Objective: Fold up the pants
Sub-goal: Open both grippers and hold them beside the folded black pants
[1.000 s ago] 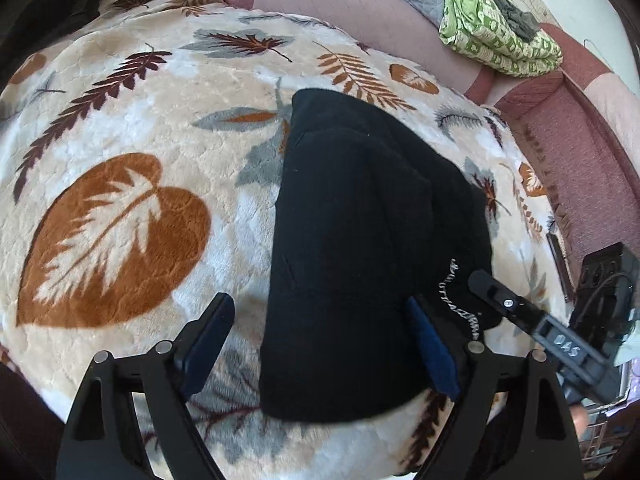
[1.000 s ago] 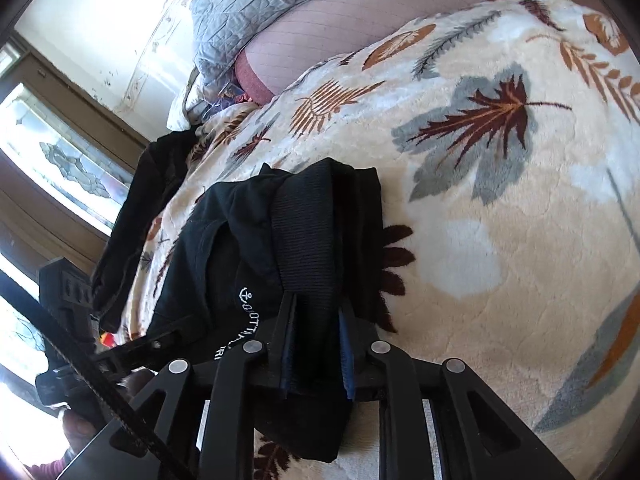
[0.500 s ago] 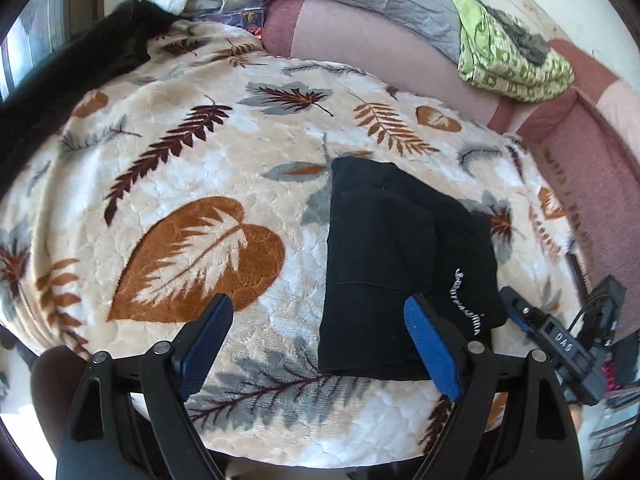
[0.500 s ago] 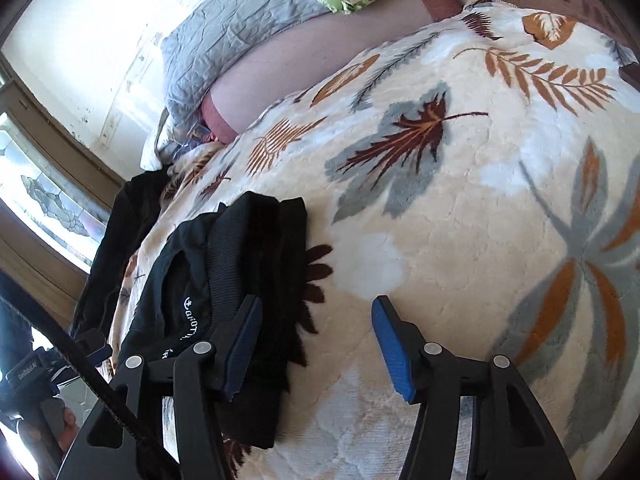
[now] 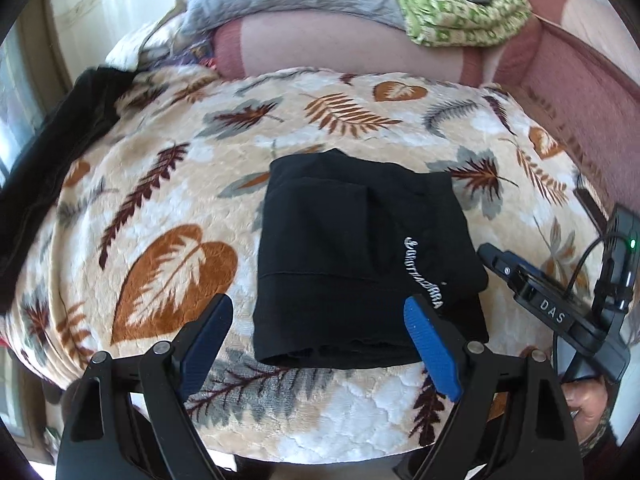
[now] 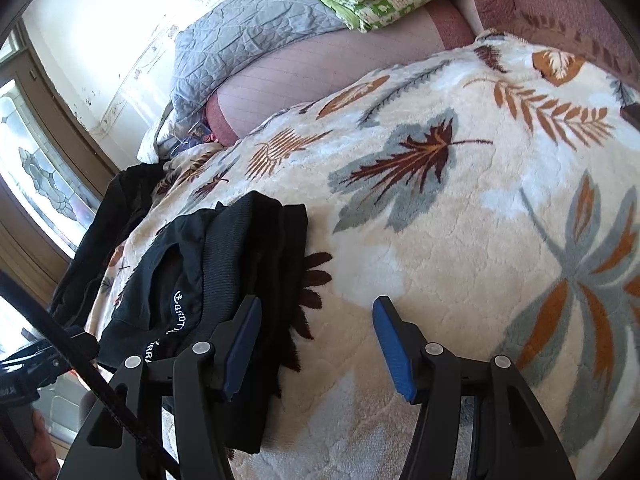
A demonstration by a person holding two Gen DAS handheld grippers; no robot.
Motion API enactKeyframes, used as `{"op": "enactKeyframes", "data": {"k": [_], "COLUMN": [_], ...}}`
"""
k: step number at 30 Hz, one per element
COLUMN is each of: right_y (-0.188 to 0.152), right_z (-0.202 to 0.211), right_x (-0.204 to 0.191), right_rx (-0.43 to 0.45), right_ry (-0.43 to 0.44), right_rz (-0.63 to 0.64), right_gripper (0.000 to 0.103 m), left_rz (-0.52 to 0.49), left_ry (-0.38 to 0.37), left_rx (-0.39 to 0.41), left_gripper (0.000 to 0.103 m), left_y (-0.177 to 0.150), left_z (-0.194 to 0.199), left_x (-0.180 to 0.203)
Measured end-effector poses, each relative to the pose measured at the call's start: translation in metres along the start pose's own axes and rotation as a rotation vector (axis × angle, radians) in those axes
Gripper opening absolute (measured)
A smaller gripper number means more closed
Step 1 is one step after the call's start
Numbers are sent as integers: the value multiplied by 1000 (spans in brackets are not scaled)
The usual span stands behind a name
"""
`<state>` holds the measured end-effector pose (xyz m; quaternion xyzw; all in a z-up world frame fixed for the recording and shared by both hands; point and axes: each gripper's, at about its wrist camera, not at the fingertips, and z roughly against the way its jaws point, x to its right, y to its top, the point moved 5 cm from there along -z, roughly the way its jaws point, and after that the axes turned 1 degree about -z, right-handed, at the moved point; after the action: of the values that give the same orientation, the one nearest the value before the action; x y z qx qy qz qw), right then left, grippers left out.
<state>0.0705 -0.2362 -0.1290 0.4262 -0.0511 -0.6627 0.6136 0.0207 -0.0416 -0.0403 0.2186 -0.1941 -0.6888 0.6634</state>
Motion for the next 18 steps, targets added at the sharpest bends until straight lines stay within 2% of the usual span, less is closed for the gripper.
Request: {"op": "enactKeyframes", "data": {"k": [5, 11, 18], "right_y": [2, -2, -3], "right_z": [7, 7, 8], "right_x": [-9, -19, -16], "right_rx": [35, 45, 47], "right_ry": [-38, -78, -97], "right_rz": [59, 126, 116], "right_gripper": [67, 68, 72], "left_rz": [-54, -71, -97], "left_ry": [18, 30, 43], "left_rx": [13, -5, -20], "left_gripper": [87, 87, 87], "left_y": [-1, -5, -10], "left_z": [6, 5, 6], "left_x": [11, 16, 20]}}
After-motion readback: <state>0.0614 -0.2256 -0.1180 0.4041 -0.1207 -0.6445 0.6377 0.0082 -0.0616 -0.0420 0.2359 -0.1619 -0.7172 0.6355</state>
